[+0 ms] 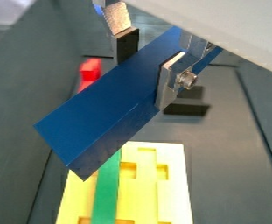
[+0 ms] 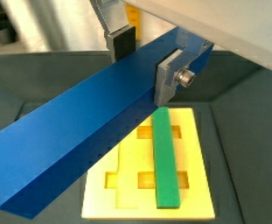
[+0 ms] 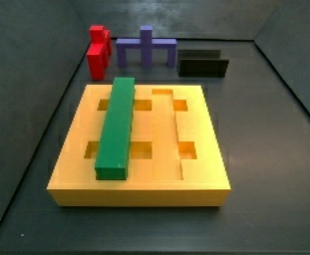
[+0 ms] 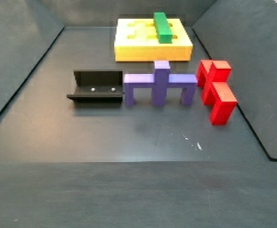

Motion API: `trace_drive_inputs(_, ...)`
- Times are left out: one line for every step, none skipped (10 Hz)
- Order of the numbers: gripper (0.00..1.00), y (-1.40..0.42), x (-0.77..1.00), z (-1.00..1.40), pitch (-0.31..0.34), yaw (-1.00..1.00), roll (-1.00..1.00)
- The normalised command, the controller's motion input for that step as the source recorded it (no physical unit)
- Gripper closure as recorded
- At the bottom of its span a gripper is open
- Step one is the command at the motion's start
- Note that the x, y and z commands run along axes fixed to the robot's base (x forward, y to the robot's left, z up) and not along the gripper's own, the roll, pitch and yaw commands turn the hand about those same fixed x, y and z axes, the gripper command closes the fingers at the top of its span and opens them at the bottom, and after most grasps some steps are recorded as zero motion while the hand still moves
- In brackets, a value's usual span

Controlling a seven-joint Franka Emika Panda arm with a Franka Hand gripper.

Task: Pick up the blue object. Move up. Move to above the board. Insert the blue object.
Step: Move to above the board.

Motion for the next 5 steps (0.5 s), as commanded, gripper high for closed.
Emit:
trace_drive_inputs(1.00,-0.04,0.07,0.02,0.125,1.00,0.03)
trace_drive_inputs(1.00,-0.03,0.07,0.02,0.137,1.00,0.03)
trace_drive_inputs(1.00,-0.03,0.07,0.03,0.163,1.00,0.04)
trace_drive_inputs(1.00,-0.03,0.07,0.03,0.176,1.00,0.04)
trace_drive_inputs(1.00,-0.03,0.07,0.03,0.212,1.00,0.05)
